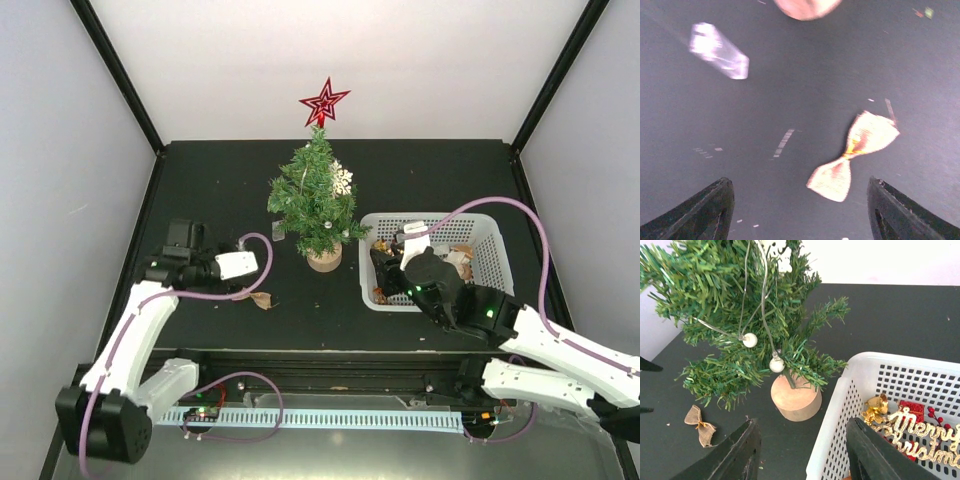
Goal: Decorate the small christmas tree
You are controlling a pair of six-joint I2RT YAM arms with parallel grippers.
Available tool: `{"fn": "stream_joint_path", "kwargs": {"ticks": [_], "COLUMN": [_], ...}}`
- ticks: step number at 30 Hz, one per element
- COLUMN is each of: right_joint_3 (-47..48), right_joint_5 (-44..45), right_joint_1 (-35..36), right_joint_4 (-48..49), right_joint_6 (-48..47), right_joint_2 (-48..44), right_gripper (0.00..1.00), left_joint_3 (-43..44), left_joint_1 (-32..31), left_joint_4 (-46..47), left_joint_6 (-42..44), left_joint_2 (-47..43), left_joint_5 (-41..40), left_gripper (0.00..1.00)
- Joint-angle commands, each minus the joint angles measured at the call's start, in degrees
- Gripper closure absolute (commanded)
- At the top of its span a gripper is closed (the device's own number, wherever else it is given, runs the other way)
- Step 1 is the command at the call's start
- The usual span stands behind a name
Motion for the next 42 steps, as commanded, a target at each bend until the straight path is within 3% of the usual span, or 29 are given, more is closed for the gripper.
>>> {"fn": "stream_joint_path", "kwargs": {"ticks": [1, 6, 12, 16, 21, 33, 38, 42], "right_joint_3": [-0.19, -0.65, -1.37, -1.32, -1.04, -1.48, -1.56, -1.86], "right_joint_5": [-0.51, -0.68, -0.76, -0.75, -0.96, -2.15, -2.66, -3.13], "right_joint_1": [-0.39, -0.4, -0.43, -0.55, -1.14, -2.53, -3.09, -3.78], "right_joint_4": [0.81, 0.37, 0.12, 0.34, 0.56, 1.4, 1.74, 1.91], "right_joint_6": [1.88, 2.32, 2.31, 1.84, 1.06, 0.62, 0.61, 0.66], "right_joint_2": [1.31, -0.17, -0.13, 0.77, 1.55, 2.62, 3.1, 3.43], "right_gripper": [0.52, 0.48, 0.47, 0.47, 0.47, 0.46, 0.46, 0.46], "left_joint_3": [2.76, 2.36, 2.24, 4.79, 7.33, 6.59, 6.34, 5.07], "left_joint_1": [0.73, 0.86, 2.52, 4.97, 7.27, 7.73, 7.71, 7.68], "left_joint_4": [-8.33, -6.08, 1.42, 0.77, -3.16, -3.06, -2.95, -1.91], "left_joint_6": [12.57, 16.95, 17.74, 18.92, 21.37, 21.86, 21.26, 20.98], "left_joint_2": [9.6, 17.59, 24.24, 28.22, 32.68, 37.95, 39.88, 40.36], "left_joint_5": [5.23, 0.73, -2.37, -1.79, -1.2, -0.43, 0.21, 0.4], "left_gripper": [0.27, 0.27, 0.34, 0.45, 0.46, 0.52, 0.65, 0.69]}}
